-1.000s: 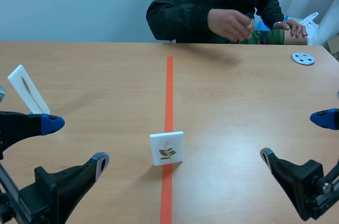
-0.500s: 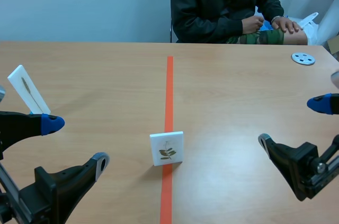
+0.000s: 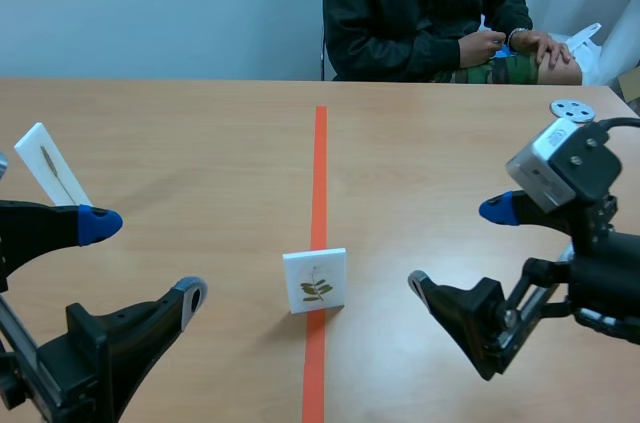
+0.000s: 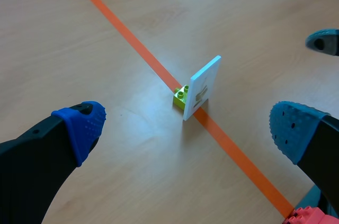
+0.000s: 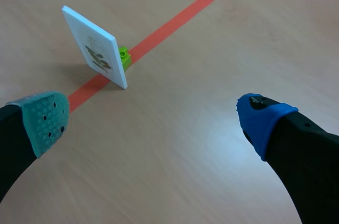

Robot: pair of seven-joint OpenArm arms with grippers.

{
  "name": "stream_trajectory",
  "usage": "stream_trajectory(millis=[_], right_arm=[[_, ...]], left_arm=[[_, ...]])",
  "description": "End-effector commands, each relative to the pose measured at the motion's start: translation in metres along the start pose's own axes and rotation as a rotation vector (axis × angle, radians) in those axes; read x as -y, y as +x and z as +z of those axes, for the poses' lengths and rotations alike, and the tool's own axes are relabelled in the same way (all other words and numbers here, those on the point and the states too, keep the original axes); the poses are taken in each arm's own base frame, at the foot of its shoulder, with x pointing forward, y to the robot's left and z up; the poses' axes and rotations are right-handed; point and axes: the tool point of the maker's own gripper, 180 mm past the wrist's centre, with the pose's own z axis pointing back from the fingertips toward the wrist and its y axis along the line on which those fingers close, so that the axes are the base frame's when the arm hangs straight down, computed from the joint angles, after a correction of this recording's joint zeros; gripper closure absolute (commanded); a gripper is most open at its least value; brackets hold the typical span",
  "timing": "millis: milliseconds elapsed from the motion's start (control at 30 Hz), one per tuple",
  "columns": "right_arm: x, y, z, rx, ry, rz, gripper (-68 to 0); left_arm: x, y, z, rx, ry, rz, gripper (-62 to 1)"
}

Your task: Sort the leaf by its shape. The table is split by an orange tape line. A compound leaf with several leaflets goes to the left side, a simple leaf with one blade goes to the right side. Return to the home posture when a red brick is placed on the table.

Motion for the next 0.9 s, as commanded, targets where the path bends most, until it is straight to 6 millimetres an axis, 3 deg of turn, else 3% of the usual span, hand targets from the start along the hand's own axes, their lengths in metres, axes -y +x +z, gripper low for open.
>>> stream_trajectory(millis=[0,300,533,800,867], right_arm=[[0.006,0.008,-0.006,0.028,0.011,0.019,-67.9],[-0.014,-0.005,-0.062,0.039,0.129,0.055,-67.9],[-0.048,-0.011,-0.101,0.059,0.228,0.101,-67.9],[-0.074,-0.022,-0.117,0.053,0.273,0.114,-67.9],[-0.08,-0.025,-0.118,0.044,0.289,0.123,-65.1]], left_arm=[[0.0,0.006,0.0,0.026,-0.004,0.005,-62.3],[0.0,0.006,0.0,0.026,-0.004,0.005,-62.3],[0.0,0.006,0.0,0.026,-0.003,0.004,-62.3],[0.0,0.006,0.0,0.026,-0.003,0.004,-62.3],[0.0,0.006,0.0,0.026,-0.003,0.004,-62.3]])
